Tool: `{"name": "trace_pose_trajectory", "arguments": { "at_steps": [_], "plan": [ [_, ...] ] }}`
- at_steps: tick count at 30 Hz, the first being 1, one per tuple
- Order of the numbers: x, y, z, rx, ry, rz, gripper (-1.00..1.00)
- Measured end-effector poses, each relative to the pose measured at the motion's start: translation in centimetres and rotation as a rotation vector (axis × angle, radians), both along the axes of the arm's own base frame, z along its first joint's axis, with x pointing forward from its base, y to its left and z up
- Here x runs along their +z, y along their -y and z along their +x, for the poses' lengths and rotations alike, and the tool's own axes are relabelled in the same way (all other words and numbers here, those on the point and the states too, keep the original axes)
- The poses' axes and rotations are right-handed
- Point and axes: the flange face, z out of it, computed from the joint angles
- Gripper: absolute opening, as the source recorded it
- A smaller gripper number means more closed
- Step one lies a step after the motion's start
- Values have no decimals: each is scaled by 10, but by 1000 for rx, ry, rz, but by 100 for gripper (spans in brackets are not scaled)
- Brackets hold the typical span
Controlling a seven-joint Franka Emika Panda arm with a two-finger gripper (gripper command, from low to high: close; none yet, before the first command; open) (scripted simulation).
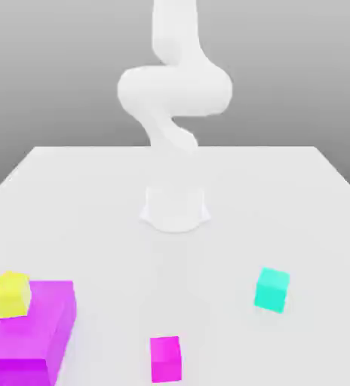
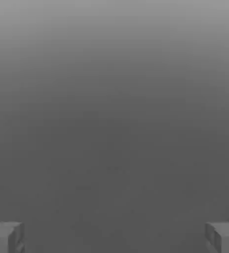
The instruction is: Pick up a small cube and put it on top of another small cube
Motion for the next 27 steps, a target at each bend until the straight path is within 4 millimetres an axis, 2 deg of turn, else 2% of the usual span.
{"name": "trace_pose_trajectory", "arguments": {
  "at_steps": [3,6,9,12,16,20,24,27],
  "plan": [
    [-57,-22,27,121,-83,-20,0],
    [-113,-47,44,238,-160,-46,0],
    [-171,-76,52,353,-235,-81,0],
    [-228,-104,49,469,-307,-124,0],
    [-301,-137,32,621,-400,-192,0],
    [-369,-162,2,770,-486,-275,0],
    [-429,-175,-36,917,-565,-371,0],
    [-464,-180,-64,1018,-608,-442,0]
  ]
}}
